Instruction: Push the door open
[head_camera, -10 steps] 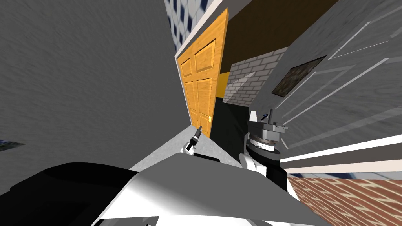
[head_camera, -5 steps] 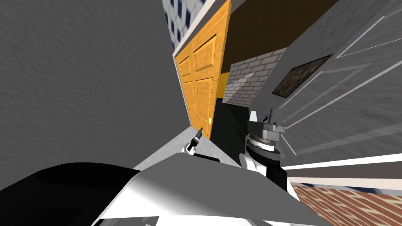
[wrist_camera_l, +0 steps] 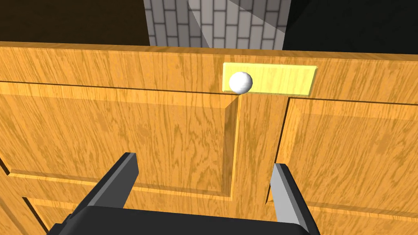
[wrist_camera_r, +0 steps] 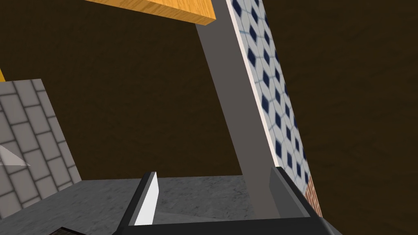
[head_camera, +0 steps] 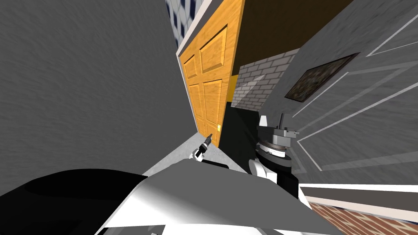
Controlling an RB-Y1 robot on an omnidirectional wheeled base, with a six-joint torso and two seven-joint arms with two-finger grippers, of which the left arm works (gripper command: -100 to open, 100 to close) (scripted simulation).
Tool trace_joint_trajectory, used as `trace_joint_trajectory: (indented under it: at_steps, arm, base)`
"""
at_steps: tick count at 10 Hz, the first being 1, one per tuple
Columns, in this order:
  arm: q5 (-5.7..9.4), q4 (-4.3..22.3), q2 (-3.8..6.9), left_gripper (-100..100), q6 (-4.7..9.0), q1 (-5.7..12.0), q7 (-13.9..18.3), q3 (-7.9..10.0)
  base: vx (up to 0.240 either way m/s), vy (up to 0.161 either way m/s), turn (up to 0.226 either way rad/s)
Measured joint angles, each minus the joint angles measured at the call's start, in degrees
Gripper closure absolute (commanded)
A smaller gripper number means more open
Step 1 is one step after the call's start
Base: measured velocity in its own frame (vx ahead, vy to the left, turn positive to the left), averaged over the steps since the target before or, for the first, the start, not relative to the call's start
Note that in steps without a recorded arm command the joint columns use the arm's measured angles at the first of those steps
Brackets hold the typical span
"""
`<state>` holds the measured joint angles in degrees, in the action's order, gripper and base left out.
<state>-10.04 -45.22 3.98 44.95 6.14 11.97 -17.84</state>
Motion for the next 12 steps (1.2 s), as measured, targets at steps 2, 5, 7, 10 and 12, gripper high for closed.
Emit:
trace_joint_trajectory:
  at_steps: [2,5,7,10,12]
  arm:
    - [-0.43,2.11,-0.25,-100,0.57,0.86,0.48,-0.45]
    - [-1.03,4.41,-0.57,-100,0.95,1.87,1.23,-1.1]
    - [-1.27,7.2,-1.2,-100,1.79,3.15,1.34,-1.25]
    - [-1.18,7.53,-0.85,-100,1.98,3.09,1.05,-1.04]
    - [-1.06,7.59,-0.61,-100,1.95,3.06,0.85,-0.82]
  base:
    - [0.116,0.036,-0.019]
    - [0.104,0.016,-0.013]
    - [0.075,0.021,-0.011]
    - [0.161,-0.084,-0.032]
    - [0.194,-0.093,-0.03]
